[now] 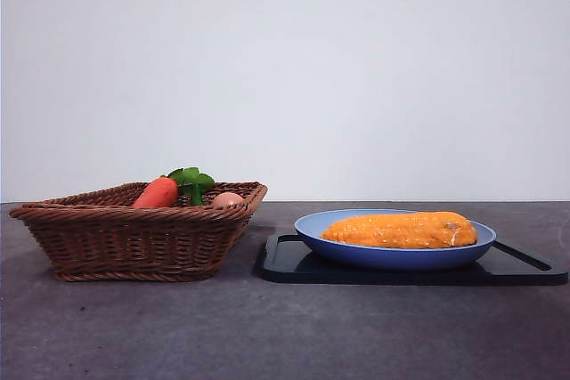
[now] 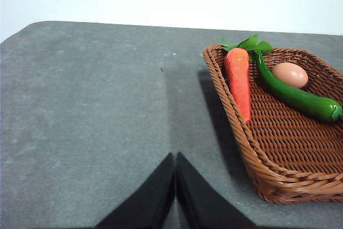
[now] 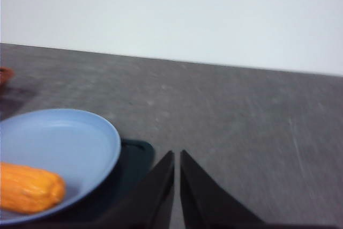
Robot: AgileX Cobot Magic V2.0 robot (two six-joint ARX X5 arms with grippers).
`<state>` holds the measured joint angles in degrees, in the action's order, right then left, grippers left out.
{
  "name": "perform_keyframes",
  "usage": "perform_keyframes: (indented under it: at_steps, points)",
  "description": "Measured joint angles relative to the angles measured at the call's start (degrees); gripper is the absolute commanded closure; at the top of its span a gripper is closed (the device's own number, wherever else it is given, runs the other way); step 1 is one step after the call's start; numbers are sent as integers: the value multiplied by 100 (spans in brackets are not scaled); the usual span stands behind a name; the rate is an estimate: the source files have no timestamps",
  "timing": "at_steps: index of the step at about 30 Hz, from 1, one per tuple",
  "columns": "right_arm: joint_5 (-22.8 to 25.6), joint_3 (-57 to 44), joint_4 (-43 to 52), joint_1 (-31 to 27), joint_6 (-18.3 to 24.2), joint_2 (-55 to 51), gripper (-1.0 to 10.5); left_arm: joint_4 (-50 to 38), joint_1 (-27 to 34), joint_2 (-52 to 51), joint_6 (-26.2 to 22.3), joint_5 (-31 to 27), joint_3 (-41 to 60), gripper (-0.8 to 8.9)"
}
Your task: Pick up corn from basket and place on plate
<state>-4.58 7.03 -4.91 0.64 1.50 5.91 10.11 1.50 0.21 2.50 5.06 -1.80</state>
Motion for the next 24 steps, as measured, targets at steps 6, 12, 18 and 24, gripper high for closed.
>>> perform_keyframes:
  at_steps: [6,12,18,24]
  points:
    - [173,-542,133,0,-190,-363,944,0,0,0,0,0,0,809]
    - [184,-614,-133,0,-275,-566,945,0,0,0,0,0,0,809]
    - [205,-612,-479,0,-295,-562,945,0,0,0,2,0,0,809]
    - [208,-612,-470,0,-302,-562,945,0,0,0,0,0,0,809]
